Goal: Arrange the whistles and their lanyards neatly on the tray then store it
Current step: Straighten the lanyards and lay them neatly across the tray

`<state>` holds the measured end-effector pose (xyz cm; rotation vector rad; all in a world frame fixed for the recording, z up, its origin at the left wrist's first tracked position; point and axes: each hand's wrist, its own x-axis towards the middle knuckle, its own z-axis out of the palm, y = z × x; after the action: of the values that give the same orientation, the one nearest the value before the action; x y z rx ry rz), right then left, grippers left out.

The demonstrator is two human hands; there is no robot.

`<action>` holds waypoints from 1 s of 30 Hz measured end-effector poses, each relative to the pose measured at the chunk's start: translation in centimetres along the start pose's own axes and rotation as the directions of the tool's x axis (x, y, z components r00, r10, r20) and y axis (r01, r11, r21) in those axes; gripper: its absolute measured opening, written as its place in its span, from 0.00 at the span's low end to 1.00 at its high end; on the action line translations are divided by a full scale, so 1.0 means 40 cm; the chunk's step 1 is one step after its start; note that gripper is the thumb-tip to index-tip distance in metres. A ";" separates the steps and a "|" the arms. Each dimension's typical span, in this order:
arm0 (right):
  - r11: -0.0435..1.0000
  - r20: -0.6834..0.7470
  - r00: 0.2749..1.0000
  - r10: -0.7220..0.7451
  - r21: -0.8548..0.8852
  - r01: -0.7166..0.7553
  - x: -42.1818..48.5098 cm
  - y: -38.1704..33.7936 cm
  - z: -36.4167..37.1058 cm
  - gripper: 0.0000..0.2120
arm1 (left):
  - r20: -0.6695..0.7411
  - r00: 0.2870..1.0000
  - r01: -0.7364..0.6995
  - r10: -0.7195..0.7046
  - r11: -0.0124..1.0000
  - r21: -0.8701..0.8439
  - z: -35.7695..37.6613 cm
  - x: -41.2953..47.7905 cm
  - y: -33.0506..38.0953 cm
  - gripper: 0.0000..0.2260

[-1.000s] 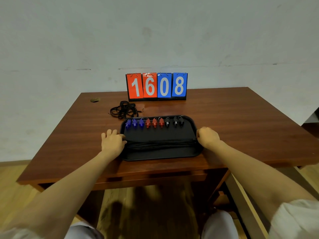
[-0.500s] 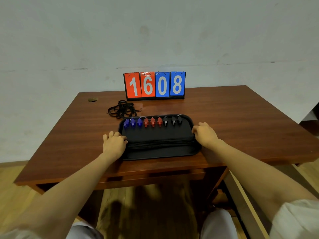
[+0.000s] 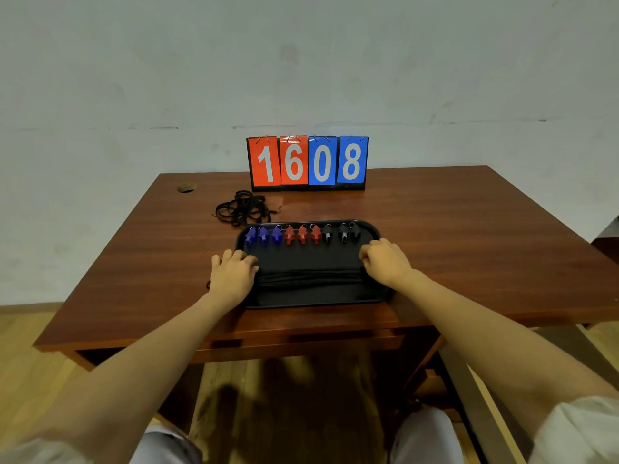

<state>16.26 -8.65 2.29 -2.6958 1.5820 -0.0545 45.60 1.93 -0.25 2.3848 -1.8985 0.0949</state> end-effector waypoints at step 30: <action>0.980 0.153 0.980 -0.130 0.173 0.103 0.694 -0.322 0.100 0.13 | 0.161 0.985 -0.016 0.067 0.953 -0.301 0.076 0.579 -0.128 0.14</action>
<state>41.16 -26.64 -0.68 -2.5887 1.3129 0.0326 55.76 -19.72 -1.00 2.2097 -1.8735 -0.3786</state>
